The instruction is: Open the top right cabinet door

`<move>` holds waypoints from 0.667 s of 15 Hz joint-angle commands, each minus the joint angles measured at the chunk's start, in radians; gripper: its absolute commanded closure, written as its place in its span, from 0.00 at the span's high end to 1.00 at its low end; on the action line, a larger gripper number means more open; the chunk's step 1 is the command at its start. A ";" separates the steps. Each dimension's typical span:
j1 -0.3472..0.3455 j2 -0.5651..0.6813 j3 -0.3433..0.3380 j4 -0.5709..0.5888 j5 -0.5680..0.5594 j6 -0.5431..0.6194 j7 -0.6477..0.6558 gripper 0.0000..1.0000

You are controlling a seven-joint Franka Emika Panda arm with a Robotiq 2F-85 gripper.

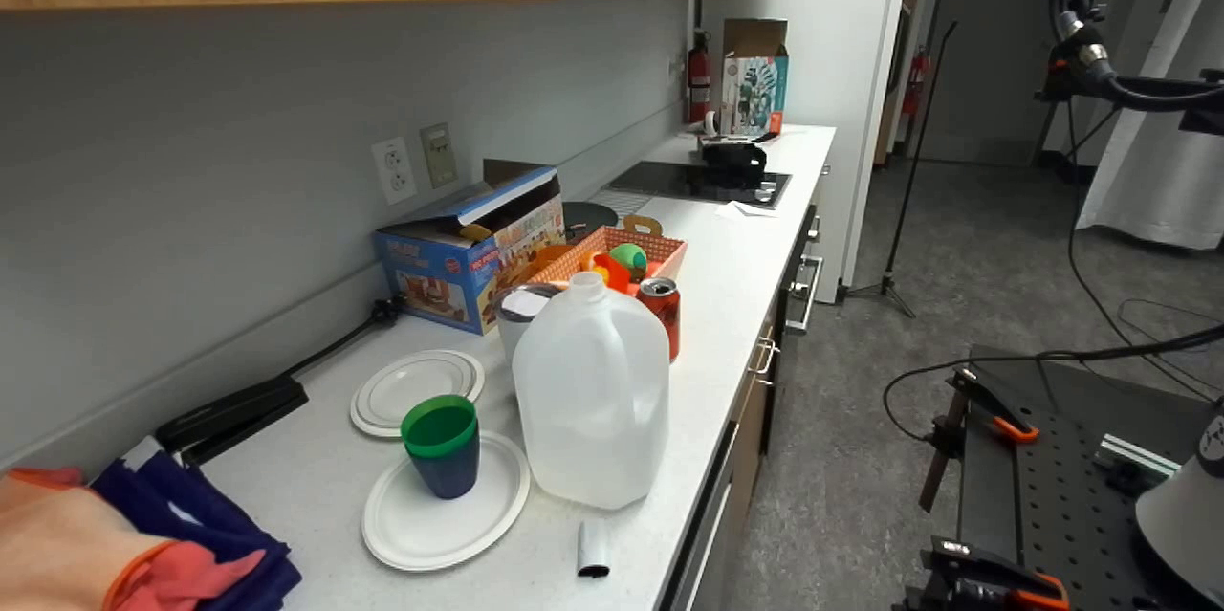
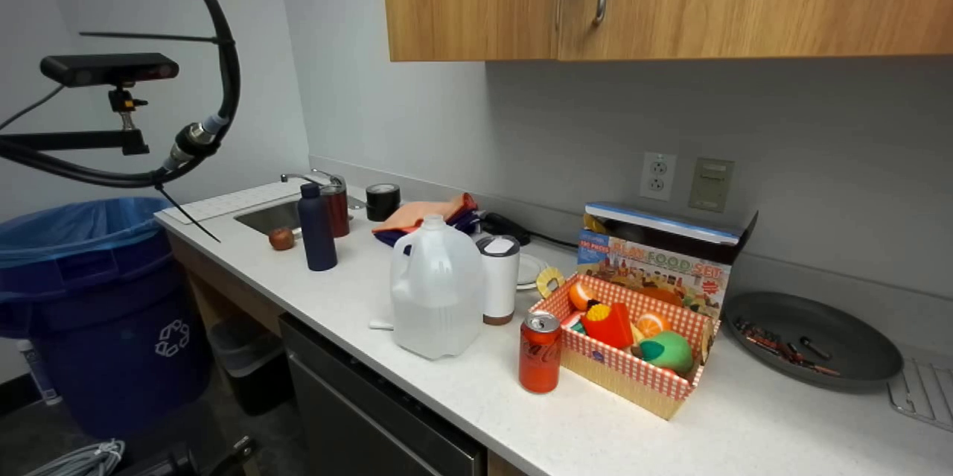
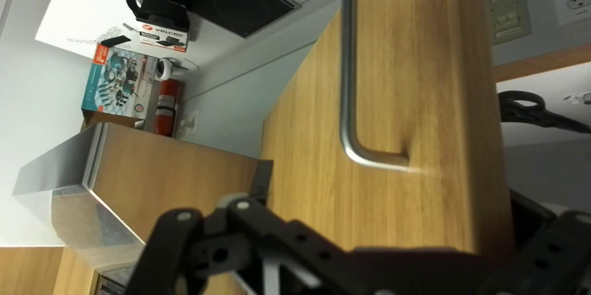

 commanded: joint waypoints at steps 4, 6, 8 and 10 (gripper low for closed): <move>-0.007 -0.031 -0.020 -0.002 -0.076 -0.113 0.118 1.00; -0.005 -0.053 -0.030 -0.013 -0.079 -0.147 0.137 1.00; -0.003 -0.071 -0.044 -0.021 -0.080 -0.180 0.151 1.00; -0.005 -0.086 -0.063 -0.030 -0.088 -0.206 0.162 1.00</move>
